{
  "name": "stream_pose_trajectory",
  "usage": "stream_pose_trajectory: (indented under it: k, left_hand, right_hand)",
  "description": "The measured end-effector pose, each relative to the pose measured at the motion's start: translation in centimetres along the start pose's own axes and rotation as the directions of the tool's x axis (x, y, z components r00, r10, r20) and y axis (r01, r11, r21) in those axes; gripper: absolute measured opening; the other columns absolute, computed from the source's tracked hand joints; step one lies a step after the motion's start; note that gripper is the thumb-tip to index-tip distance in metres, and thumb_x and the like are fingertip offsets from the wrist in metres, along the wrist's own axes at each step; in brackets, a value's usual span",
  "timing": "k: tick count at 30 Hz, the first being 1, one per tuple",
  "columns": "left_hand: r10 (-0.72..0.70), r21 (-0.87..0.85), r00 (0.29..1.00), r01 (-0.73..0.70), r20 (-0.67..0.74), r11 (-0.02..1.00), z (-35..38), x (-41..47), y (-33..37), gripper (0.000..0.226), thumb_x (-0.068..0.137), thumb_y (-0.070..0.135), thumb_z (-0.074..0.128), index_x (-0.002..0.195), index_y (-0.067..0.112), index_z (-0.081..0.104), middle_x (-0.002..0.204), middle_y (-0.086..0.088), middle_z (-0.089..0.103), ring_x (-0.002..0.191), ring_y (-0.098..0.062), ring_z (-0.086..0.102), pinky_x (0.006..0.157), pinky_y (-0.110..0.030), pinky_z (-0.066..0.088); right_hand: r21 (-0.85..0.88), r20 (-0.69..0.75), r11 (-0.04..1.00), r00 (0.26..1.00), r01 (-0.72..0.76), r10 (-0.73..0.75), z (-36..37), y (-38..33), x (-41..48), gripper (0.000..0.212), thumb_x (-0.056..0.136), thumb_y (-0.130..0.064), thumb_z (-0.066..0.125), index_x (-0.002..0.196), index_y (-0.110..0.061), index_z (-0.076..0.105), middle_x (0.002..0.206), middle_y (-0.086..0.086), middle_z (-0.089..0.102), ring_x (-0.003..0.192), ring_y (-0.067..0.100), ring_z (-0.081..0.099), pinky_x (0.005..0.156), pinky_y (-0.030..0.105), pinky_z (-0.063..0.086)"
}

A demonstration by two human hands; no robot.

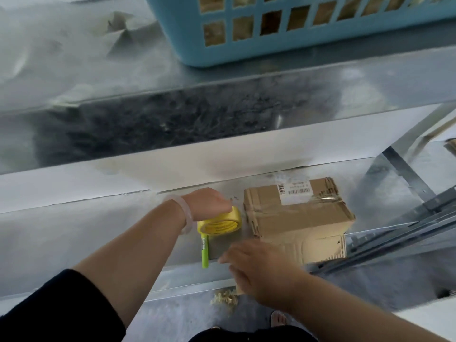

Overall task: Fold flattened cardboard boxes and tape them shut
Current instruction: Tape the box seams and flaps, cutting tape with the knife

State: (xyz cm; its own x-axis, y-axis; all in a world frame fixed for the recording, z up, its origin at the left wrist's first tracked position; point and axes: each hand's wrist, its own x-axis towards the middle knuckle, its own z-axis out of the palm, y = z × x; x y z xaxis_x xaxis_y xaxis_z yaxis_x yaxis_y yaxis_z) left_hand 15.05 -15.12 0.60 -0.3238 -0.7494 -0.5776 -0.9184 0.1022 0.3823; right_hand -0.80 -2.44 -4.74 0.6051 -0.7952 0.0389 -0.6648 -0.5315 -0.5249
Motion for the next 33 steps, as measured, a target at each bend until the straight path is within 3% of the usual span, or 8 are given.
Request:
stream_pose_trajectory:
  k: [2, 5, 12, 17, 25, 29, 30, 33]
  left_hand:
    - [0.042, 0.009, 0.999, -0.042, 0.003, 0.999, -0.3, -0.3, -0.2, 0.036, 0.091, 0.037, 0.050, 0.102, 0.008, 0.066, 0.116, -0.011, 0.063, 0.104, -0.022, 0.055, 0.090, -0.036, 0.044]
    - [0.096, 0.002, 0.995, -0.096, -0.018, 0.995, -0.2, -0.7, -0.3, 0.036, 0.095, 0.033, 0.050, 0.119, 0.011, 0.066, 0.124, -0.005, 0.062, 0.114, -0.021, 0.054, 0.096, -0.031, 0.042]
    - [0.180, 0.020, 0.981, -0.179, -0.070, 0.984, 0.5, -0.4, -1.2, 0.035, 0.096, 0.032, 0.049, 0.109, 0.006, 0.068, 0.114, -0.011, 0.065, 0.106, -0.025, 0.058, 0.092, -0.036, 0.045]
    - [0.219, -0.007, 0.972, -0.220, -0.090, 0.975, 0.5, 0.0, -1.2, 0.033, 0.097, 0.030, 0.050, 0.114, 0.008, 0.067, 0.120, -0.008, 0.065, 0.112, -0.023, 0.057, 0.091, -0.027, 0.043]
    - [0.261, -0.176, 0.946, -0.295, -0.193, 0.939, 1.6, 0.5, -2.1, 0.024, 0.094, 0.020, 0.056, 0.112, 0.014, 0.071, 0.113, -0.001, 0.068, 0.106, -0.015, 0.060, 0.081, -0.019, 0.042]
    - [0.249, -0.259, 0.947, -0.298, -0.204, 0.919, 2.2, 0.2, -2.3, 0.030, 0.093, 0.014, 0.052, 0.117, 0.020, 0.069, 0.119, 0.007, 0.064, 0.107, -0.008, 0.056, 0.084, -0.012, 0.041]
    - [0.252, -0.253, 0.947, -0.297, -0.197, 0.921, 2.3, 0.1, -2.2, 0.030, 0.093, 0.014, 0.051, 0.116, 0.021, 0.070, 0.119, 0.006, 0.064, 0.108, -0.010, 0.057, 0.089, -0.019, 0.042]
    - [0.256, -0.229, 0.951, -0.292, -0.175, 0.929, 2.5, -0.2, -1.8, 0.032, 0.089, 0.023, 0.047, 0.110, 0.029, 0.070, 0.109, 0.006, 0.067, 0.099, -0.014, 0.061, 0.088, -0.031, 0.048]
  right_hand:
    - [0.017, 0.151, 0.991, 0.980, -0.132, 0.127, 2.0, -1.4, 1.8, 0.057, 0.087, -0.048, 0.017, 0.124, -0.025, 0.054, 0.118, 0.000, 0.055, 0.104, 0.028, 0.057, 0.084, 0.047, 0.052]
    - [-0.048, 0.172, 0.962, 0.947, -0.268, 0.272, 3.8, -2.6, 4.7, 0.049, 0.098, -0.046, 0.034, 0.143, -0.027, 0.039, 0.139, 0.005, 0.041, 0.118, 0.032, 0.052, 0.091, 0.043, 0.048]
    - [-0.250, 0.104, 0.864, 0.875, -0.437, 0.472, 4.7, -3.7, 6.8, 0.028, 0.096, -0.014, 0.049, 0.124, -0.017, 0.048, 0.131, 0.010, 0.041, 0.112, 0.032, 0.055, 0.076, 0.039, 0.046]
    - [-0.015, 0.095, 0.832, 0.828, -0.554, 0.553, 4.4, -3.2, 2.5, 0.032, 0.090, -0.011, 0.046, 0.119, -0.020, 0.035, 0.119, 0.009, 0.051, 0.098, 0.033, 0.058, 0.071, 0.035, 0.042]
    - [0.354, -0.110, 0.652, 0.663, -0.670, 0.741, 1.8, -3.9, -6.1, 0.007, 0.098, -0.037, 0.050, 0.104, -0.033, 0.048, 0.088, -0.013, 0.053, 0.075, 0.006, 0.051, 0.065, 0.027, 0.042]
    - [0.871, -0.076, 0.307, 0.512, -0.385, 0.856, 0.7, -4.6, -4.6, 0.025, 0.103, -0.023, 0.042, 0.087, -0.026, 0.062, 0.062, 0.000, 0.045, 0.051, 0.012, 0.038, 0.052, 0.032, 0.030]
    - [0.898, -0.108, 0.296, 0.490, -0.324, 0.865, 0.2, -4.5, -3.7, 0.027, 0.104, -0.021, 0.040, 0.089, -0.023, 0.062, 0.065, 0.004, 0.044, 0.053, 0.014, 0.038, 0.052, 0.034, 0.032]
    - [0.745, -0.353, 0.546, 0.468, -0.383, 0.810, -1.5, -3.4, -0.8, 0.018, 0.103, -0.021, 0.040, 0.099, -0.021, 0.058, 0.076, -0.005, 0.054, 0.066, 0.011, 0.048, 0.061, 0.027, 0.039]
